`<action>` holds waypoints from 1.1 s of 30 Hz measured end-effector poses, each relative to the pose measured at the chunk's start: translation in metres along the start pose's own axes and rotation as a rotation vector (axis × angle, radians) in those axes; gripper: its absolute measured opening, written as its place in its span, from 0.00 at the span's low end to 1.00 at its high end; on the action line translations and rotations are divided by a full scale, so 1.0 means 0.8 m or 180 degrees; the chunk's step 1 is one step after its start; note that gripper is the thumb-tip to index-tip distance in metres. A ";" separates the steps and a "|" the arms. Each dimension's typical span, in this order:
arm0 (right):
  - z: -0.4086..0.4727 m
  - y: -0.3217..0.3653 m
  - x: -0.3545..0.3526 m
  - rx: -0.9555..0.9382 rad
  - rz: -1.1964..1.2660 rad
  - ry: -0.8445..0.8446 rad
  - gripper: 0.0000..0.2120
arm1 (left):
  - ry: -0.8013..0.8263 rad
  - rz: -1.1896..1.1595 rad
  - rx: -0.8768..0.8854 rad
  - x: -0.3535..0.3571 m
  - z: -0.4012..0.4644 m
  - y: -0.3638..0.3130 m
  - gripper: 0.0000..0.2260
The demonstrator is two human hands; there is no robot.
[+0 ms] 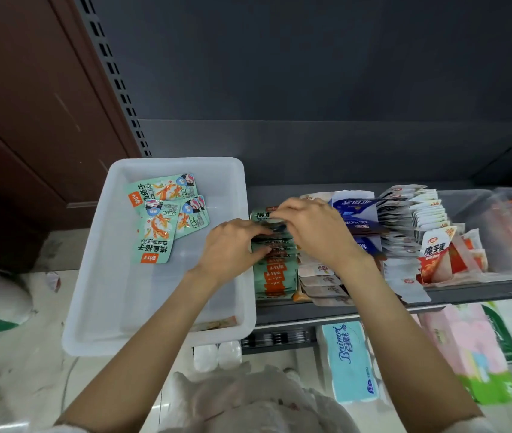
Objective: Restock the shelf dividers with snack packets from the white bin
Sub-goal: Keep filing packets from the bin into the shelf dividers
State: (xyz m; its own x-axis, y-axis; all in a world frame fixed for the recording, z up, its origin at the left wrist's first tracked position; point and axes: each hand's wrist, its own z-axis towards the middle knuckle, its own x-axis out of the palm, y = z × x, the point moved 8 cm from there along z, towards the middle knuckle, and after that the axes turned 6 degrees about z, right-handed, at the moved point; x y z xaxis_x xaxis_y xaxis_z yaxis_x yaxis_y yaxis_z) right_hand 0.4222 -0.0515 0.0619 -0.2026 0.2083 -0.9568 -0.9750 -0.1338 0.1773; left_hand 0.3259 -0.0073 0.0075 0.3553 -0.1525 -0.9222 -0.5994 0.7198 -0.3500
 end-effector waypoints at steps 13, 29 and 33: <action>0.014 -0.008 0.044 0.0712 0.0191 0.0279 0.10 | -0.0461 -0.0198 0.0105 -0.001 -0.020 0.009 0.09; 0.141 0.137 0.199 0.0237 0.0672 0.1082 0.23 | -0.0156 0.0203 -0.1763 0.019 -0.061 0.263 0.18; 0.161 0.134 0.260 0.0479 0.0557 0.1590 0.27 | 0.0703 0.0558 -0.1821 0.053 -0.072 0.270 0.27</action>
State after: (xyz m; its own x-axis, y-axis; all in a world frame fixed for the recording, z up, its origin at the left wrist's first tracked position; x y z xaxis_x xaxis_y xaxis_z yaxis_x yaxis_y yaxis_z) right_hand 0.2639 0.1026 -0.0883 -0.3308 -0.2947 -0.8965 -0.9403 0.0225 0.3396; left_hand 0.1704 0.1022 -0.1169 0.0973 -0.2453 -0.9645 -0.9452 0.2807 -0.1668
